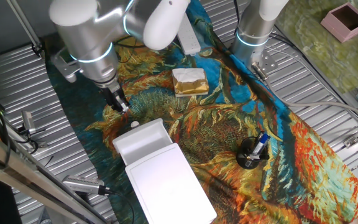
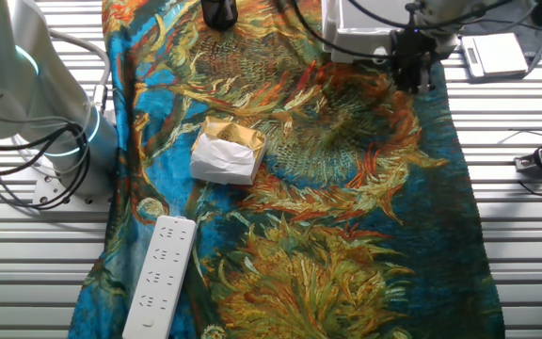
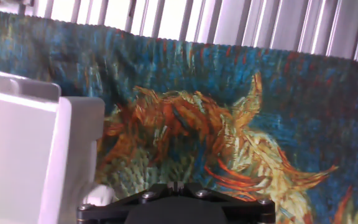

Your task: Use the gripper to push and close the drawer

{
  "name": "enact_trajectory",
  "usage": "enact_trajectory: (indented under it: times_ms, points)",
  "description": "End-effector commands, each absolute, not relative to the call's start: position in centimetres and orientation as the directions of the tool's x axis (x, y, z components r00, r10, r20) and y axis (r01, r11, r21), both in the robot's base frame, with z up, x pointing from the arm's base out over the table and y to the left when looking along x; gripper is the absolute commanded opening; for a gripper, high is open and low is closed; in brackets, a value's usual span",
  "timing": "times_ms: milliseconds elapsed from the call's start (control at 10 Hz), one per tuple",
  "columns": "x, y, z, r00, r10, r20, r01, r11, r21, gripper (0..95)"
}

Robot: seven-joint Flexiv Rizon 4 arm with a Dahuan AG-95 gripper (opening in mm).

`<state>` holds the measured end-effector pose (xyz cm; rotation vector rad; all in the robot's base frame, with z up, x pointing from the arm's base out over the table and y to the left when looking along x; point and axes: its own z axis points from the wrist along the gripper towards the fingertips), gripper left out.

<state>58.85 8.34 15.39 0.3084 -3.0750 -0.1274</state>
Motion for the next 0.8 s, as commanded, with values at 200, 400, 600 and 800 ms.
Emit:
enact_trajectory:
  times_ms: [200, 400, 600, 800]
  points:
    - [61.0, 9.1, 16.2, -0.983, -0.175, 0.053, -0.168, 0.979, 0.116, 0.0]
    - [61.9, 9.1, 16.6, -0.985, -0.161, 0.054, -0.152, 0.978, 0.143, 0.0]
    - [62.4, 9.8, 17.0, -0.992, -0.110, 0.059, -0.097, 0.976, 0.193, 0.0]
    - [62.6, 10.4, 17.1, -0.994, -0.091, 0.067, -0.075, 0.976, 0.207, 0.0]
